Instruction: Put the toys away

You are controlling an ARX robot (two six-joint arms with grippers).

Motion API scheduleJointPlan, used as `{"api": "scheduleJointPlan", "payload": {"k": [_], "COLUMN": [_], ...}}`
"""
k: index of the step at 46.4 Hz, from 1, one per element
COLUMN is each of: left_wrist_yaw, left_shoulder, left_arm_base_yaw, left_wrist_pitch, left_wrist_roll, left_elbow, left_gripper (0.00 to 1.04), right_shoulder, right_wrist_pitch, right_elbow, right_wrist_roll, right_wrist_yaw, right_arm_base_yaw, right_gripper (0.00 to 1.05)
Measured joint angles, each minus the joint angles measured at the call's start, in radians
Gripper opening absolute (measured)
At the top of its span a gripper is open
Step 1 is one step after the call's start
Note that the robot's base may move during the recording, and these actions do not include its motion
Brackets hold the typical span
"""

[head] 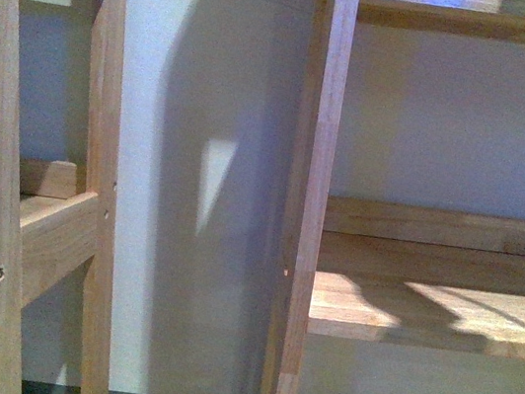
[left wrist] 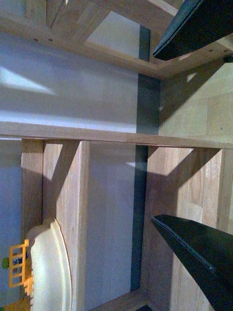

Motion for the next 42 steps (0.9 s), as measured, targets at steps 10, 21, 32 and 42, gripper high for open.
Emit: {"api": "scheduleJointPlan", "payload": {"k": [10, 21, 32, 42], "left_wrist_yaw": [0.000, 0.000, 0.000, 0.000], "left_shoulder": [0.000, 0.000, 0.000, 0.000], "left_arm_base_yaw": [0.000, 0.000, 0.000, 0.000], "left_wrist_pitch": [0.000, 0.000, 0.000, 0.000], "left_wrist_roll": [0.000, 0.000, 0.000, 0.000], "left_elbow": [0.000, 0.000, 0.000, 0.000], "left_gripper": [0.99, 0.99, 0.99, 0.99], "right_shoulder": [-0.047, -0.189, -0.394, -0.732], "right_wrist_pitch": [0.004, -0.014, 0.057, 0.196], "right_elbow": [-0.023, -0.101, -0.309, -0.710], "right_wrist_roll": [-0.024, -0.081, -0.129, -0.235], "right_wrist_yaw": [0.000, 0.058, 0.112, 0.126], "right_arm_base_yaw": [0.030, 0.072, 0.106, 0.172], "right_gripper": [0.91, 0.98, 0.98, 0.98]}}
